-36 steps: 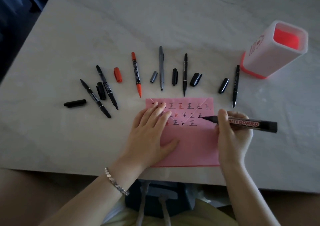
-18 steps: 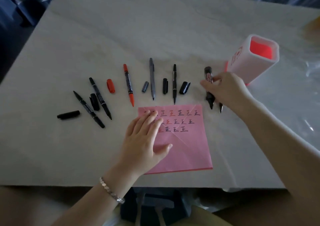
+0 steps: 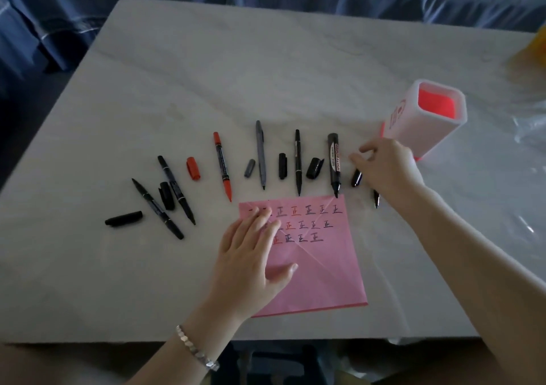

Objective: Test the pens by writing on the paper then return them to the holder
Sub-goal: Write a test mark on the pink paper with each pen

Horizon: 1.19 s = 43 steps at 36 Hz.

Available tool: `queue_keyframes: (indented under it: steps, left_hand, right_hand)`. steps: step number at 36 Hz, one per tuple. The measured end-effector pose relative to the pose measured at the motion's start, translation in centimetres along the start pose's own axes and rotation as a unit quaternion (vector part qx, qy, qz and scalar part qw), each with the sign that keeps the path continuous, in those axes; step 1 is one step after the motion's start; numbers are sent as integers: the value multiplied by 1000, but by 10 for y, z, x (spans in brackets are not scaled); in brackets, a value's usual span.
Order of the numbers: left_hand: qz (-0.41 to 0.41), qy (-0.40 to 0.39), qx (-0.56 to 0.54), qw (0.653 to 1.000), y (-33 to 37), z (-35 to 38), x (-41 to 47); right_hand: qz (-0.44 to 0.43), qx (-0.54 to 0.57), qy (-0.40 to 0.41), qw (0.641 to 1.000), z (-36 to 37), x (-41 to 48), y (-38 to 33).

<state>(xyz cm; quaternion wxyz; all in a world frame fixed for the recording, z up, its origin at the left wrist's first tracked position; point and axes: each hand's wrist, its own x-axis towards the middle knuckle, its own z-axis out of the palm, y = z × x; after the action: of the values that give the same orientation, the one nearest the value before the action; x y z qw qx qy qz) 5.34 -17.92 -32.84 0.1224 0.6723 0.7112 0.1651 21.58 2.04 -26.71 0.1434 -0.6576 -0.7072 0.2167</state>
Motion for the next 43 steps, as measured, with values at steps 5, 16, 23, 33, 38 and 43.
queue_keyframes:
  steps: [5, 16, 23, 33, 38, 43]
  left_hand:
    - [1, 6, 6, 1000, 0, 1, 0]
    - [-4, -37, 67, 997, 3, -5, 0]
    - [27, -28, 74, 996, 19, -8, 10]
    - [39, -91, 101, 990, 44, 9, 42]
    - [34, -98, 111, 988, 35, 5, 42]
    - [23, -91, 81, 992, 27, 2, 35]
  right_hand:
    - [62, -102, -21, 993, -23, -9, 29]
    - [131, -54, -99, 985, -6, -4, 47]
    - [137, 280, -50, 949, -28, -38, 38]
    - [116, 461, 15, 880, -22, -102, 44]
    - [82, 453, 36, 887, -13, -115, 47]
    - [74, 481, 52, 872, -2, -122, 41]
